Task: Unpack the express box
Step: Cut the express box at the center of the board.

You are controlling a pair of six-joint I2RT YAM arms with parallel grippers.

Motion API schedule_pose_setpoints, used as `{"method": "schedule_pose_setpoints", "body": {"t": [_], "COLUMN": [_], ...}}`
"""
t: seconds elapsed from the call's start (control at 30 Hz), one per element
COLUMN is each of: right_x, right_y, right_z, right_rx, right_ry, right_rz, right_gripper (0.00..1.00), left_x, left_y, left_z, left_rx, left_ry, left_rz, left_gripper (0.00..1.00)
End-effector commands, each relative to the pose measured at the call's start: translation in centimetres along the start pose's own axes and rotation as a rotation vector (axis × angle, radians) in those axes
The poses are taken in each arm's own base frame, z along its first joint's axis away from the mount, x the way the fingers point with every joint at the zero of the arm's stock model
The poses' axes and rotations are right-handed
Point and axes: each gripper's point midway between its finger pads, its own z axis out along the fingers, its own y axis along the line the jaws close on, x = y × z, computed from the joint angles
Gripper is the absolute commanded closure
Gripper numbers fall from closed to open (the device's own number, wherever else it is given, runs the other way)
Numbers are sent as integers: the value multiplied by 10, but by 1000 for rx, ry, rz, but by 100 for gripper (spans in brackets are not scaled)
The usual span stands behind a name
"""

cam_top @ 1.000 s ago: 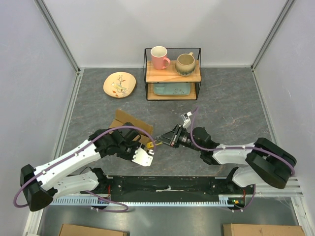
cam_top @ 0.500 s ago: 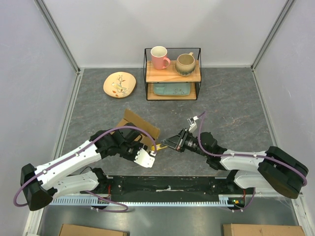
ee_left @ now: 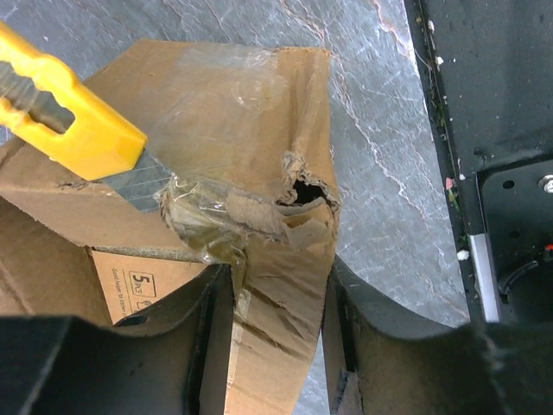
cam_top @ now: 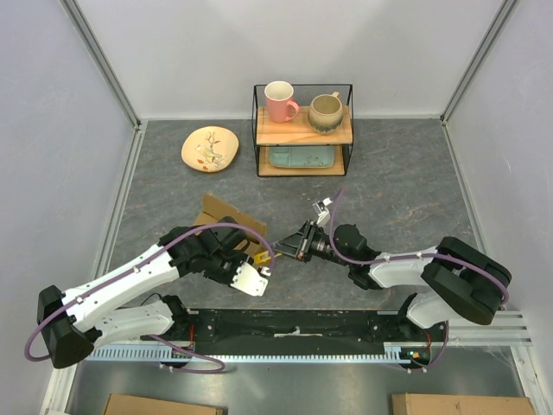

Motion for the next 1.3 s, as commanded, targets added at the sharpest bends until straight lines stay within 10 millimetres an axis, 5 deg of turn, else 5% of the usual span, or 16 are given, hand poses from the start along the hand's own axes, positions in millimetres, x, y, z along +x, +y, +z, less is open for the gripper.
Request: {"method": "schedule_pose_setpoints", "body": {"t": [0.0, 0.43, 0.9, 0.97, 1.13, 1.27], "right_x": [134, 149, 139, 117, 18, -15], "right_y": [-45, -64, -60, -55, -40, -38], "right_z": [-44, -122, -134, -126, -111, -97], "right_rx": [155, 237, 223, 255, 337, 340], "right_ry": [592, 587, 532, 462, 194, 137], "right_rz": [34, 113, 86, 36, -239, -273], "right_gripper": [100, 100, 100, 100, 100, 100], "left_x": [-60, -12, -13, -17, -33, -51], "left_y": [108, 120, 114, 113, 103, 82], "left_z": [-14, -17, -14, -18, -28, -31], "left_rx": [-400, -524, -491, -476, -401, -261], "left_ry": [-188, -62, -76, -91, -164, -238], "left_rz": [90, -116, -94, -97, -125, -175], "left_gripper": [73, 89, 89, 89, 92, 90]}}
